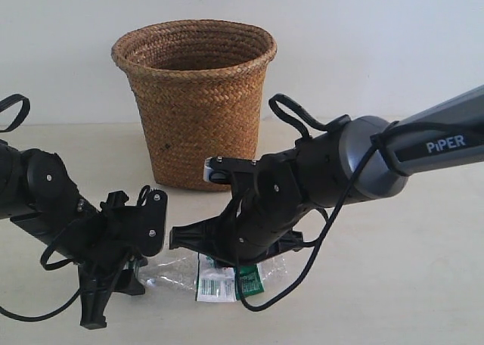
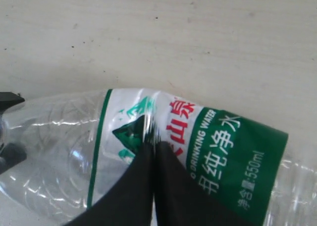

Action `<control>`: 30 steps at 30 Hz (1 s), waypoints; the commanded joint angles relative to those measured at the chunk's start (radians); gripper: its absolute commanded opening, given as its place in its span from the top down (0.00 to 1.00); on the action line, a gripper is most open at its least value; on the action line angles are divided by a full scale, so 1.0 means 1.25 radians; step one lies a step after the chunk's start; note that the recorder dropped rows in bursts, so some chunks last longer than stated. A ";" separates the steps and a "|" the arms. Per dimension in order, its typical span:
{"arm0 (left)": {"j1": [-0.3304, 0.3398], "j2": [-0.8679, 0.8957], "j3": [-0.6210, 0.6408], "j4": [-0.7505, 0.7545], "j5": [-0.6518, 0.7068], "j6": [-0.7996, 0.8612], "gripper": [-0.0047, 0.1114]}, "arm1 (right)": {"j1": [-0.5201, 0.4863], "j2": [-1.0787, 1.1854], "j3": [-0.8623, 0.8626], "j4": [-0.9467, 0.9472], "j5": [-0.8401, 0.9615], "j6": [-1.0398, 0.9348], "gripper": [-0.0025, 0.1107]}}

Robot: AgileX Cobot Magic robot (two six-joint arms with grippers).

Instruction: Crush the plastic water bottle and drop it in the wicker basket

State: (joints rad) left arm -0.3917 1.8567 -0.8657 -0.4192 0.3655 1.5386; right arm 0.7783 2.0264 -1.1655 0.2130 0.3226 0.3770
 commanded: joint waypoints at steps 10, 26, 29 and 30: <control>-0.003 0.003 0.003 -0.008 -0.003 -0.004 0.92 | 0.000 0.065 0.034 -0.007 0.164 -0.010 0.98; -0.003 0.003 0.003 -0.008 -0.001 -0.004 0.92 | 0.000 0.004 0.037 -0.039 0.125 0.007 0.98; -0.003 0.003 0.003 -0.008 -0.001 -0.004 0.92 | 0.000 -0.037 0.040 -0.104 0.107 0.071 0.98; -0.003 0.003 0.003 -0.008 -0.001 -0.004 0.92 | 0.000 -0.052 0.040 -0.138 0.107 0.103 0.98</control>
State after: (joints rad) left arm -0.3917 1.8567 -0.8657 -0.4216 0.3655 1.5386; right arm 0.7783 1.9704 -1.1500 0.1437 0.3364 0.4319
